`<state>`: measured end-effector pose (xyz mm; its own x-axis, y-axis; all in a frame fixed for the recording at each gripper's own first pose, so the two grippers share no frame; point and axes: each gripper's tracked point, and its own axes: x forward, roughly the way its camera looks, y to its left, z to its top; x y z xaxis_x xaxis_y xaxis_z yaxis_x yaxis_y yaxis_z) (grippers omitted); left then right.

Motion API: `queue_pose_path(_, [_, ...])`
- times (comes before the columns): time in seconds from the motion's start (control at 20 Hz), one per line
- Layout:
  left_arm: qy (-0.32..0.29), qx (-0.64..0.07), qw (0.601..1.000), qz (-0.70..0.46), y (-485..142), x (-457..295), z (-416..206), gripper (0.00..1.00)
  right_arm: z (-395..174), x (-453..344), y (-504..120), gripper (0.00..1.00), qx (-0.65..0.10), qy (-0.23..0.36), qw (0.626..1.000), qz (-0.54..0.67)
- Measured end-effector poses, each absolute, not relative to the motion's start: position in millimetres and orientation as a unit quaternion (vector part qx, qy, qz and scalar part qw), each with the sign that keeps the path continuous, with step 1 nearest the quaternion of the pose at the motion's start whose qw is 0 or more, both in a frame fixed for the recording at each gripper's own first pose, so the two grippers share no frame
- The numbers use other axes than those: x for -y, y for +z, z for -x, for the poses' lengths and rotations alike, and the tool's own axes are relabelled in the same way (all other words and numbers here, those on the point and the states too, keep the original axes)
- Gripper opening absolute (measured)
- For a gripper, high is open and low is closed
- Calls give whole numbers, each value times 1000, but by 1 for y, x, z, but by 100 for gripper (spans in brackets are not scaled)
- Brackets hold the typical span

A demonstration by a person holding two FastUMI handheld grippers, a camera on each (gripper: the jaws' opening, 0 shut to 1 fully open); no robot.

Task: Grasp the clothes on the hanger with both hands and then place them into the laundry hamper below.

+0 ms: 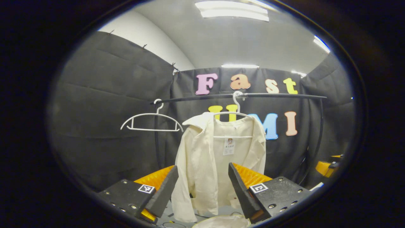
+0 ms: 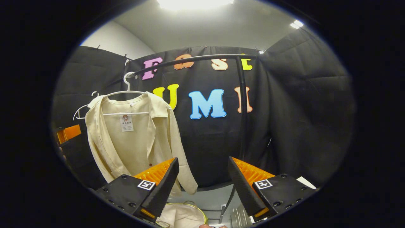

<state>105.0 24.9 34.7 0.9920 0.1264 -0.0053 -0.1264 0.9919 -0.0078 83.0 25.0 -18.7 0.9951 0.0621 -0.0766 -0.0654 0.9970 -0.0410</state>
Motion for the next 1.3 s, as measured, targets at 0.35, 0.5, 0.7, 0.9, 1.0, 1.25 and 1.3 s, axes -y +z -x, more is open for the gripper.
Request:
queue_pose_path(0.35, [116,-1,993,-32,41,-17,-181,93,-143,-33,-41,97,-64,69,995,13])
queue_pose_path(0.5, [156,-4,986,-59,38,-23,-205,92,-172,-41,-39,98,-65,90,994,5])
queue_pose_path(0.7, [205,-19,977,-60,25,-36,-225,92,-201,-49,-46,93,-73,118,990,2])
queue_pose_path(0.9, [239,-30,969,-57,13,-48,-243,92,-221,-52,-59,98,-88,143,986,8])
queue_pose_path(1.0, [254,-35,965,-59,10,-49,-251,92,-228,-54,-68,98,-104,155,982,10])
queue_pose_path(1.25, [277,-35,957,-74,8,-55,-269,93,-236,-58,-79,98,-120,178,977,12])
queue_pose_path(1.3, [279,-36,956,-78,8,-55,-270,92,-235,-59,-83,98,-125,182,975,11])
